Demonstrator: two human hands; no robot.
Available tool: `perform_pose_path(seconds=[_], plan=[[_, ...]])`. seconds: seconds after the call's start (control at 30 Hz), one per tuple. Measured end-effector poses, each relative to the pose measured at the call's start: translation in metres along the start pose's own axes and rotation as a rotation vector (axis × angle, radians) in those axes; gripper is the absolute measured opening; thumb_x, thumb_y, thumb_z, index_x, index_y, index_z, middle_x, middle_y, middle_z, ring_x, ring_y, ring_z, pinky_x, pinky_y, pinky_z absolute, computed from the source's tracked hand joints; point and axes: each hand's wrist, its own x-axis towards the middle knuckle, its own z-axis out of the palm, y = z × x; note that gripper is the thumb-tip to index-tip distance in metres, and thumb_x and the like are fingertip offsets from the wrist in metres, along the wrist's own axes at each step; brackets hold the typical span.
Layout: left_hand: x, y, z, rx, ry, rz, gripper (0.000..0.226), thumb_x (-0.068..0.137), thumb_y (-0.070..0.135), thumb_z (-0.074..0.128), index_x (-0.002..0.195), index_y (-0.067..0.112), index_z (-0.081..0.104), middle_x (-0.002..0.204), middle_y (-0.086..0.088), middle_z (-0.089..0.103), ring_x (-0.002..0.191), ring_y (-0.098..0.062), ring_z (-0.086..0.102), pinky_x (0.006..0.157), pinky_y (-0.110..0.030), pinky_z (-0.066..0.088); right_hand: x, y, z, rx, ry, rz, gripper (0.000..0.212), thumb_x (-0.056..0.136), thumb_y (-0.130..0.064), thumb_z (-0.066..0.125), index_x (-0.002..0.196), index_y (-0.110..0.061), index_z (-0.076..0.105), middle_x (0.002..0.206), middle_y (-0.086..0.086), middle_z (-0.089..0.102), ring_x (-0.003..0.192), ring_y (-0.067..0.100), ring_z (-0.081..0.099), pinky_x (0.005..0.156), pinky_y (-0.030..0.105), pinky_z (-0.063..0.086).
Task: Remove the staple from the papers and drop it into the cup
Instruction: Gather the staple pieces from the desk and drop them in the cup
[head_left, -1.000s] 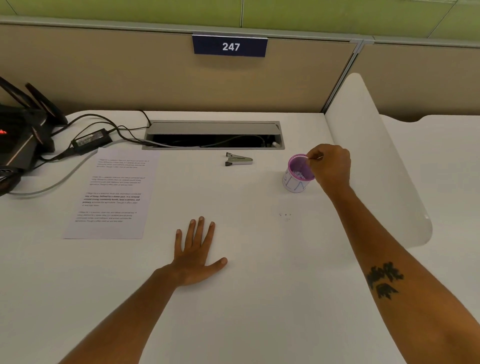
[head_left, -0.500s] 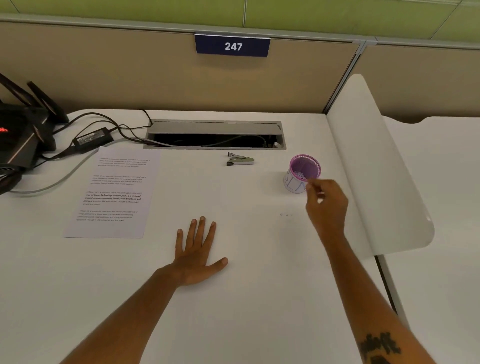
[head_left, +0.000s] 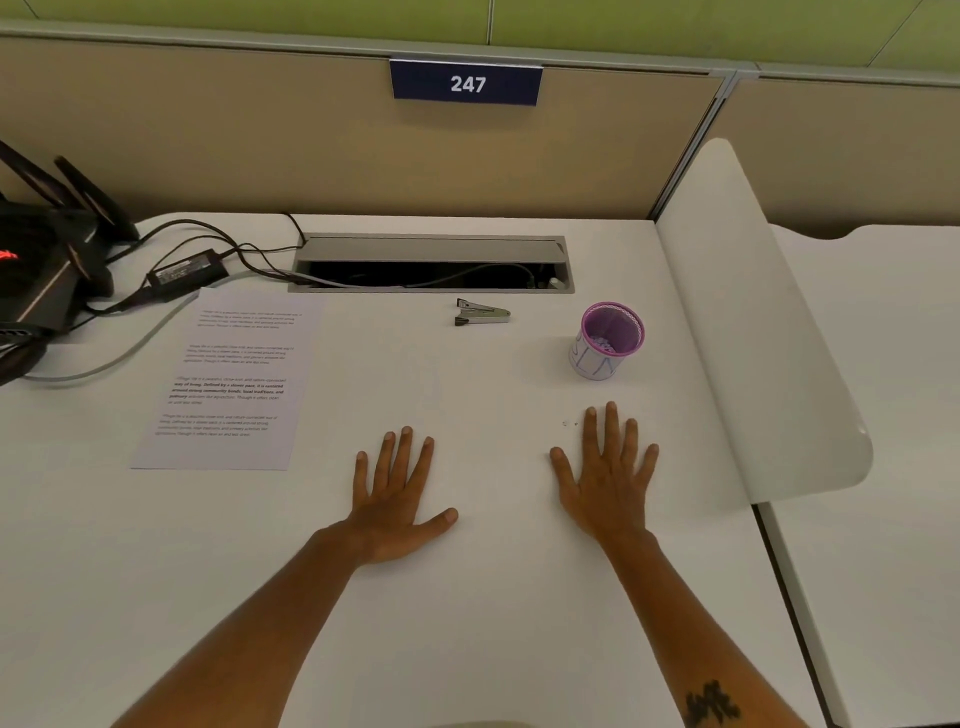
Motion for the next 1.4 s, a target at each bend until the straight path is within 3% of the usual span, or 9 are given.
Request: perform_pose_path(seconds=[0.2, 0.33, 0.6, 0.77, 0.87, 0.93, 1.1, 1.4], plan=[[0.001, 0.000, 0.001, 0.011, -0.004, -0.005, 0.116, 0.064, 0.098, -0.005, 0.154, 0.032, -0.038, 0.157, 0.001, -0.053, 0.146, -0.021, -0.049, 0.122, -0.058, -0.025, 0.009, -0.008, 0.002, 0.030, -0.015, -0.046, 0.080, 0.099, -0.068, 0.021, 0.165, -0.027, 0.008, 0.174, 0.006, 0.001, 0.159, 0.037, 0.009, 0.123, 0.068, 0.010], [0.002, -0.001, 0.003, 0.013, -0.001, -0.005, 0.114, 0.067, 0.096, -0.003, 0.153, 0.033, -0.038, 0.157, 0.002, -0.054, 0.146, -0.021, -0.049, 0.122, -0.058, -0.025, -0.002, -0.007, 0.005, 0.095, -0.029, 0.103, 0.085, 0.097, -0.072, 0.018, 0.165, -0.025, -0.003, 0.174, 0.002, -0.013, 0.160, 0.034, -0.004, 0.124, 0.067, 0.003], [0.001, -0.001, 0.003, 0.007, 0.002, -0.009, 0.112, 0.067, 0.096, -0.002, 0.153, 0.034, -0.039, 0.157, 0.003, -0.054, 0.145, -0.020, -0.050, 0.122, -0.057, -0.025, -0.001, -0.032, 0.007, 0.092, -0.043, 0.060, 0.078, 0.101, -0.063, 0.024, 0.165, -0.022, 0.003, 0.174, 0.004, -0.004, 0.160, 0.036, 0.002, 0.124, 0.065, 0.001], [0.002, -0.001, 0.003, 0.008, 0.008, -0.010, 0.111, 0.069, 0.095, -0.002, 0.153, 0.034, -0.038, 0.157, 0.003, -0.053, 0.145, -0.020, -0.049, 0.122, -0.057, -0.025, 0.019, -0.005, -0.004, 0.285, 0.053, 0.046, 0.066, 0.095, -0.051, 0.049, 0.156, -0.028, 0.041, 0.159, 0.005, 0.041, 0.146, 0.033, 0.035, 0.118, 0.056, 0.025], [0.001, -0.001, 0.003, 0.006, 0.006, -0.009, 0.112, 0.068, 0.095, -0.001, 0.154, 0.034, -0.038, 0.157, 0.003, -0.054, 0.145, -0.019, -0.049, 0.122, -0.057, -0.025, 0.023, 0.010, -0.005, 0.324, 0.105, 0.002, 0.055, 0.088, -0.049, 0.071, 0.140, -0.034, 0.061, 0.145, -0.003, 0.052, 0.137, 0.027, 0.041, 0.110, 0.049, 0.028], [0.001, 0.000, 0.002, 0.012, 0.002, -0.012, 0.111, 0.068, 0.095, -0.001, 0.153, 0.033, -0.038, 0.157, 0.003, -0.054, 0.145, -0.020, -0.050, 0.121, -0.057, -0.025, 0.027, 0.009, -0.005, 0.337, 0.141, 0.006, 0.048, 0.085, -0.052, 0.076, 0.129, -0.037, 0.068, 0.137, -0.008, 0.056, 0.132, 0.024, 0.043, 0.106, 0.044, 0.027], [0.000, 0.000, 0.002, 0.008, -0.004, -0.011, 0.111, 0.069, 0.095, -0.001, 0.153, 0.033, -0.039, 0.156, 0.003, -0.055, 0.145, -0.020, -0.050, 0.121, -0.057, -0.026, 0.036, -0.001, -0.006, 0.415, 0.217, 0.079, 0.031, 0.081, -0.052, 0.079, 0.108, -0.037, 0.078, 0.120, -0.014, 0.063, 0.121, 0.021, 0.049, 0.098, 0.040, 0.026], [0.000, 0.000, 0.002, 0.008, -0.002, -0.013, 0.107, 0.076, 0.092, 0.006, 0.154, 0.033, -0.037, 0.157, 0.003, -0.053, 0.145, -0.020, -0.049, 0.122, -0.056, -0.026, 0.043, -0.003, -0.008, 0.422, 0.275, 0.084, 0.020, 0.080, -0.051, 0.081, 0.094, -0.036, 0.083, 0.108, -0.014, 0.069, 0.113, 0.019, 0.053, 0.095, 0.046, 0.032]])
